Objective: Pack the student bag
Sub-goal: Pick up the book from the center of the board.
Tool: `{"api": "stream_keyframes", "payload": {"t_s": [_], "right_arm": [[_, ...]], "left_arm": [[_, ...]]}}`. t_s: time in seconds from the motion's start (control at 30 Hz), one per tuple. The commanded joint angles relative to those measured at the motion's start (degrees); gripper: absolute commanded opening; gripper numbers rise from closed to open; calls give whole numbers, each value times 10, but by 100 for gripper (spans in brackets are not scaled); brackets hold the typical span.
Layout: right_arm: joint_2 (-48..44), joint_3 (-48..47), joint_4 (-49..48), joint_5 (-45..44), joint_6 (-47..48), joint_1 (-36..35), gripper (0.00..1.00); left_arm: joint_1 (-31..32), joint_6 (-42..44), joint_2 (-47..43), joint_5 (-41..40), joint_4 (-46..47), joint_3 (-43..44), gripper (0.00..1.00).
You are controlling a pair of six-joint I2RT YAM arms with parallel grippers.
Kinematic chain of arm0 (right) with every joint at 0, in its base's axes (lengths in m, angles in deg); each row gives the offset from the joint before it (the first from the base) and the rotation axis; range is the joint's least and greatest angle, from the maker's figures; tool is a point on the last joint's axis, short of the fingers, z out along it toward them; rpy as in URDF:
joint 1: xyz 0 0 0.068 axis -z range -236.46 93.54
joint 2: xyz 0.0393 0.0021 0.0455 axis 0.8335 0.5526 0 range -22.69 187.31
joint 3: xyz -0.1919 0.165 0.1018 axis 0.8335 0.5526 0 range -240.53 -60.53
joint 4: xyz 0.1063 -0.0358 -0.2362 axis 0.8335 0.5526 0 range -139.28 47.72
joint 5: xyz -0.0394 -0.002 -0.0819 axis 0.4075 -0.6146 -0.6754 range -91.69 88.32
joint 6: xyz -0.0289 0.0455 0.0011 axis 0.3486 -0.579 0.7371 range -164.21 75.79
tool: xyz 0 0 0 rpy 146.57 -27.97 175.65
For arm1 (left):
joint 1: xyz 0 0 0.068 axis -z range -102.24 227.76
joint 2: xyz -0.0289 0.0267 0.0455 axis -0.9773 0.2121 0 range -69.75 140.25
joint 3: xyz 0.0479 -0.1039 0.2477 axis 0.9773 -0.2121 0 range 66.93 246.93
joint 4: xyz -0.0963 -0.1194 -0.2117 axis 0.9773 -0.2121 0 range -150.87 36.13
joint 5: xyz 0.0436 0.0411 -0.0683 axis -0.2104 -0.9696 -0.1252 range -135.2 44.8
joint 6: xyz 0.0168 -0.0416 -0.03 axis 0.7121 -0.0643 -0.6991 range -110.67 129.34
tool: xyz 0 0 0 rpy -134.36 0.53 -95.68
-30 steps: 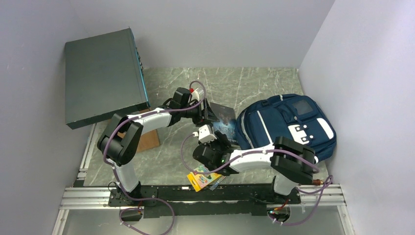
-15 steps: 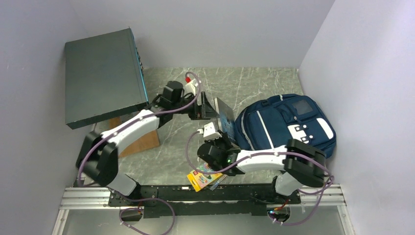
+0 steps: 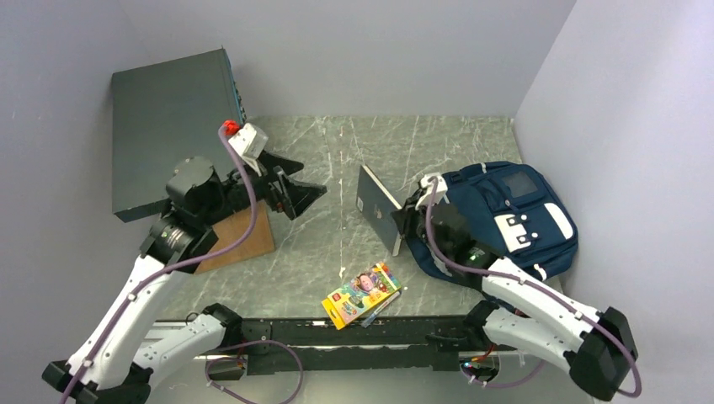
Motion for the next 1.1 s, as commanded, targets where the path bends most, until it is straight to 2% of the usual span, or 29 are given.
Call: {"api": "stream_keyframes", "payload": {"t_s": [0.0,0.17,0.3,0.5,0.67,0.8,0.87,0.93,1.0,1.07], "right_arm": [[-16,-32,-22,378,-101,100,0],[-37,-16,-41,508,-194,190,0],[-50,6,-101,606,-266,257,0],[-36,20,-224,746,-388,333,0],[-30,23,-369,804,-511,346,0],[-22,23,-483,824,-592,346,0],[-15,24,-534,834,-627,346,0],[-8,25,-582,839,-660,345,0],[-4,25,-613,844,-682,344,0],[-3,24,-617,850,-684,344,0]], "left_arm": [[0,84,-4,5,-62,-15,100],[-2,73,32,11,-168,2,100],[-21,43,39,20,-200,-10,100],[-78,-2,51,123,-221,-30,100],[-134,-32,40,239,-193,-69,100],[-159,-54,37,356,-131,-108,100],[-162,-107,36,428,-25,-145,100],[-162,-195,30,479,111,-190,99],[-161,-294,21,500,237,-227,97],[-158,-355,11,508,335,-252,93]]}}
